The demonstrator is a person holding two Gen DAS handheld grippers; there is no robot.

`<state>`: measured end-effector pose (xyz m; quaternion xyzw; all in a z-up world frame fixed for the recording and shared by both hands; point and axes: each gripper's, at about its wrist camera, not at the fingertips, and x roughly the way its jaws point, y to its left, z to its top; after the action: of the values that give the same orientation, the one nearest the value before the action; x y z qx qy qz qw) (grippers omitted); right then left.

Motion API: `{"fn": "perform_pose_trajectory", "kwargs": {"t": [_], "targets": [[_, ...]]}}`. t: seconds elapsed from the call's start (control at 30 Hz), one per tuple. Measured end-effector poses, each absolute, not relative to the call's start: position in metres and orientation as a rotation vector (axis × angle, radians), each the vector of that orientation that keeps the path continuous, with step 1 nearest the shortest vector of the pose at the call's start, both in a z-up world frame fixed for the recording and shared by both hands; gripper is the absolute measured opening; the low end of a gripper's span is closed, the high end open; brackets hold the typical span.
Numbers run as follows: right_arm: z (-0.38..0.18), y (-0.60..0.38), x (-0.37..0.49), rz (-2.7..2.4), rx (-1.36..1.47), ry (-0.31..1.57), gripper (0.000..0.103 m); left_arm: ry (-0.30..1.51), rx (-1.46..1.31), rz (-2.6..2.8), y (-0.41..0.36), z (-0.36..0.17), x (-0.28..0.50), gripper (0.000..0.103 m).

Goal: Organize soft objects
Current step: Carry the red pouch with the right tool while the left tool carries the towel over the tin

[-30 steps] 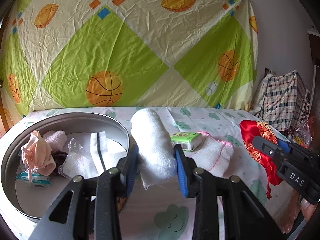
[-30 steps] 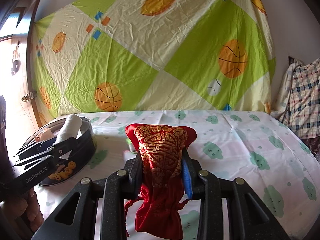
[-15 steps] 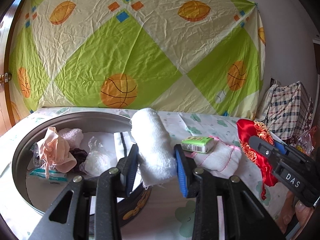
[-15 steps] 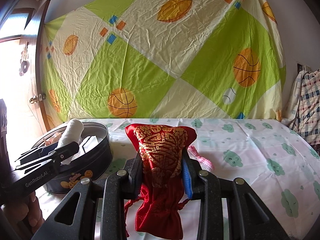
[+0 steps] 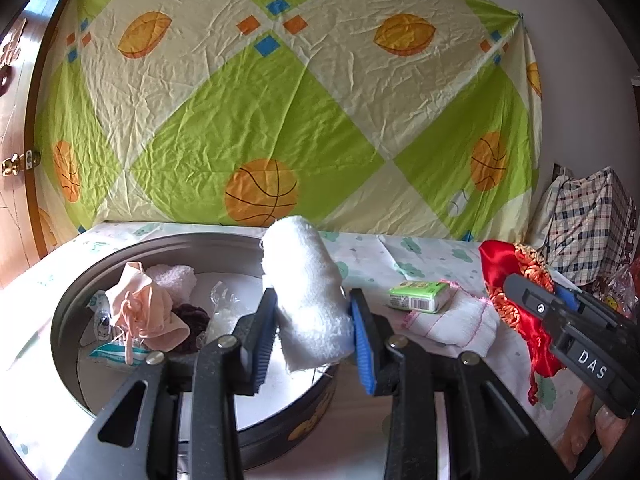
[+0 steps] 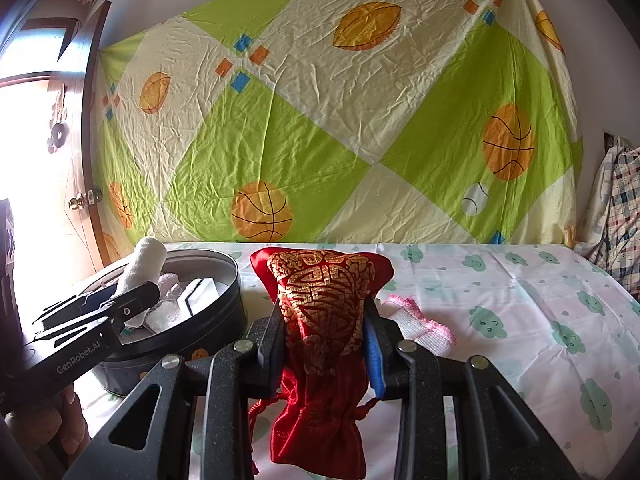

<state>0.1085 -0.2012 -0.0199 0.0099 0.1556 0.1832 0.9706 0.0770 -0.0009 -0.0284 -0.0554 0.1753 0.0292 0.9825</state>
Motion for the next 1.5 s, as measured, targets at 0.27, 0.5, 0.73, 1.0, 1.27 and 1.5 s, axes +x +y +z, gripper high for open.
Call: {"fn": "perform_pose_trajectory", "kwargs": {"t": [0.27, 0.5, 0.73, 1.0, 1.27, 1.5], "targets": [[-0.020, -0.188, 0.108, 0.396, 0.023, 0.310, 0.035, 0.337, -0.098, 0.079, 0.004, -0.028, 0.072, 0.034], [-0.020, -0.176, 0.107, 0.420, 0.020, 0.305, 0.035, 0.330, -0.093, 0.095, 0.010, -0.027, 0.069, 0.034], [-0.020, -0.164, 0.106, 0.441, 0.015, 0.304, 0.035, 0.323, -0.093, 0.109, 0.018, -0.026, 0.064, 0.034], [-0.020, -0.147, 0.104, 0.471, 0.002, 0.305, 0.035, 0.323, -0.111, 0.124, 0.032, -0.026, 0.062, 0.034], [-0.020, -0.130, 0.101, 0.494, -0.017, 0.304, 0.035, 0.319, -0.121, 0.135, 0.044, -0.027, 0.057, 0.034], [-0.020, -0.120, 0.099, 0.508, -0.025, 0.305, 0.035, 0.316, -0.135, 0.145, 0.054, -0.027, 0.053, 0.034]]}}
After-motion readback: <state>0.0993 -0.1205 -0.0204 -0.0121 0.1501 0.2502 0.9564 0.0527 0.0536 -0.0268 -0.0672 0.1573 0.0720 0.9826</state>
